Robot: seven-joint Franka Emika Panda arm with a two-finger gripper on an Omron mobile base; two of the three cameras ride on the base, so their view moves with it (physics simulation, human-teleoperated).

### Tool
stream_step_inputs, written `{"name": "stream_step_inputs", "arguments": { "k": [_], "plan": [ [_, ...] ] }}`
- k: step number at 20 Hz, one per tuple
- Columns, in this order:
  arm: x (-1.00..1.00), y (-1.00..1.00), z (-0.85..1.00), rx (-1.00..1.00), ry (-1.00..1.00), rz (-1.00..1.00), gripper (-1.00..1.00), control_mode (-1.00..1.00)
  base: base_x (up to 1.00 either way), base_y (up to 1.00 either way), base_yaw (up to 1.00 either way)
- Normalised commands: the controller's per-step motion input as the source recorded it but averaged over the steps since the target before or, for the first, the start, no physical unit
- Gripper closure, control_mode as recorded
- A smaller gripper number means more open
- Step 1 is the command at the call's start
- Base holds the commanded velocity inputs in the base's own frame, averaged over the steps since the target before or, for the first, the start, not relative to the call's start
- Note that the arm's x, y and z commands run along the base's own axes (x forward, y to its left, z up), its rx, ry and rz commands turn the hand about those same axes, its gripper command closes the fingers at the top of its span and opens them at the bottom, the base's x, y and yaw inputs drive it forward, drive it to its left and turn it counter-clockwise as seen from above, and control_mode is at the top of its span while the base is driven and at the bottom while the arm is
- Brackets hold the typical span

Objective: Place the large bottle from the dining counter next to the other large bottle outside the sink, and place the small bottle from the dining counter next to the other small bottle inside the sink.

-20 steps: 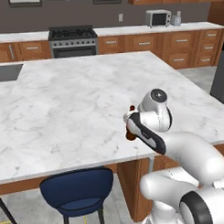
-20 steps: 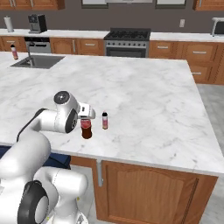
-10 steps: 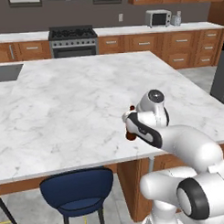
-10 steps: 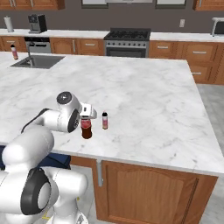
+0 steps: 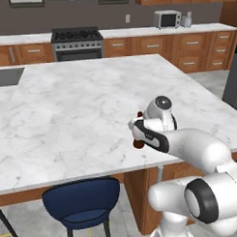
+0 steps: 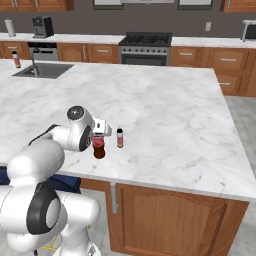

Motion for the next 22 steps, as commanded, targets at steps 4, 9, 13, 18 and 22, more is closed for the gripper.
{"name": "stream_step_inputs", "arguments": {
  "k": [4, 9, 13, 18, 22],
  "plan": [
    [0.1, 0.0, -0.09, 0.0, 0.0, 0.0, -1.0, -1.0, 0.0, 0.0, 0.0],
    [0.09, 0.0, -0.07, 0.0, 0.0, 0.0, -1.0, -1.0, 0.0, 0.0, 0.0],
    [0.08, 0.0, -0.05, 0.0, 0.0, 0.0, -1.0, -1.0, 0.0, 0.0, 0.0],
    [0.1, 0.0, -0.02, 0.0, 0.0, 0.0, -1.0, -1.0, 0.0, 0.0, 0.0],
    [0.14, 0.0, -0.03, 0.0, 0.0, 0.0, -1.0, -1.0, 0.0, 0.0, 0.0]
  ]
}}
